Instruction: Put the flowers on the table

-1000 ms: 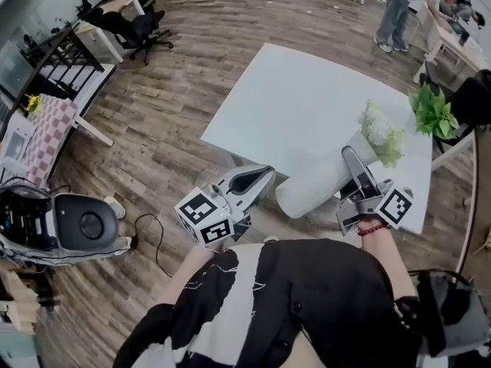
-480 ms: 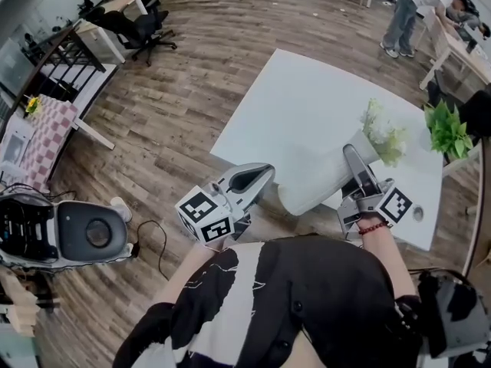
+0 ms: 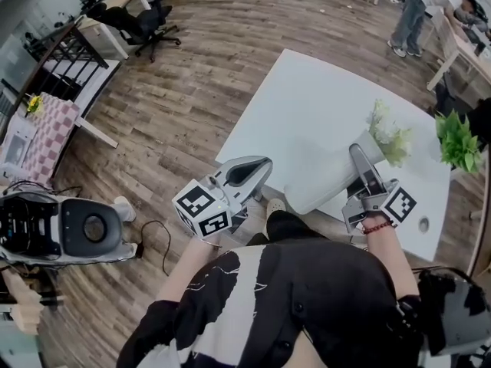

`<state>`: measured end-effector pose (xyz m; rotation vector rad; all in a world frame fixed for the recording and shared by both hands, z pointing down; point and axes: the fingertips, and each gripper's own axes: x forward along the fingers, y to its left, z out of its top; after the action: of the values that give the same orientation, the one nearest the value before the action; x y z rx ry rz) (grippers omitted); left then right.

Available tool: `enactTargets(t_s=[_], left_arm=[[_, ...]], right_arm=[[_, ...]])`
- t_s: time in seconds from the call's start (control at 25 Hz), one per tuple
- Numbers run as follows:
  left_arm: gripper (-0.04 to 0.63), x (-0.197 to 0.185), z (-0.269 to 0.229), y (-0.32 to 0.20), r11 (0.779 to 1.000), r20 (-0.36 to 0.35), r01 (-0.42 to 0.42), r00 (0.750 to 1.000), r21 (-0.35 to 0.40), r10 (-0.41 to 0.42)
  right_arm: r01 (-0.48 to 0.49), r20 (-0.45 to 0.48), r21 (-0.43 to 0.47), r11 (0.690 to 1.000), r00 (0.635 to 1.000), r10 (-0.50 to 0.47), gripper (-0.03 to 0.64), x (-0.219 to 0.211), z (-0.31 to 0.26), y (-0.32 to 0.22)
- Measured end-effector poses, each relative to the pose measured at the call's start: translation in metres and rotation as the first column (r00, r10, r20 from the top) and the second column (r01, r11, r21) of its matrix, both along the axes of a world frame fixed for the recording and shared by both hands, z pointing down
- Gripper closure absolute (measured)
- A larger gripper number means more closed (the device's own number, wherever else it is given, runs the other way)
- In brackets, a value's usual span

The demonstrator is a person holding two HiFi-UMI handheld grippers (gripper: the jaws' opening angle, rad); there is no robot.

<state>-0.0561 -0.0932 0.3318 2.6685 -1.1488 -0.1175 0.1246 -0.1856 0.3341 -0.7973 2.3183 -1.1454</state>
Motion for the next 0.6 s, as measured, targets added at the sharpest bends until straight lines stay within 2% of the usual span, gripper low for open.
enactTargets(t_s=[0.16, 0.28, 0.4, 0.6], left_arm=[[0.58, -0.024, 0.002, -0.023, 1.0, 0.063, 0.003, 0.998, 0.012, -0.003], [0.58, -0.039, 0.005, -0.042, 1.0, 0.037, 0.011, 0.999, -0.013, -0.01], [0.58, -0.052, 0.008, -0.064, 0.999, 0.01, 0.004, 1.0, -0.037, -0.004], [0.58, -0.061, 0.023, -0.109, 0.996, 0.053, -0.039, 0.998, -0.074, 0.043]], right_arm=[[-0.019, 0.035, -0.019, 1.0, 0.999, 0.02, 0.278, -0.006, 0.004, -0.029], [-0.021, 0.073, -0.04, 0.999, 0.997, 0.024, 0.278, -0.014, 0.005, -0.052], [-0.025, 0.069, -0.045, 0.999, 0.997, 0.028, 0.278, -0.03, 0.009, -0.08], [-0.038, 0.113, -0.068, 0.997, 0.992, 0.046, 0.278, -0.05, 0.025, -0.129]])
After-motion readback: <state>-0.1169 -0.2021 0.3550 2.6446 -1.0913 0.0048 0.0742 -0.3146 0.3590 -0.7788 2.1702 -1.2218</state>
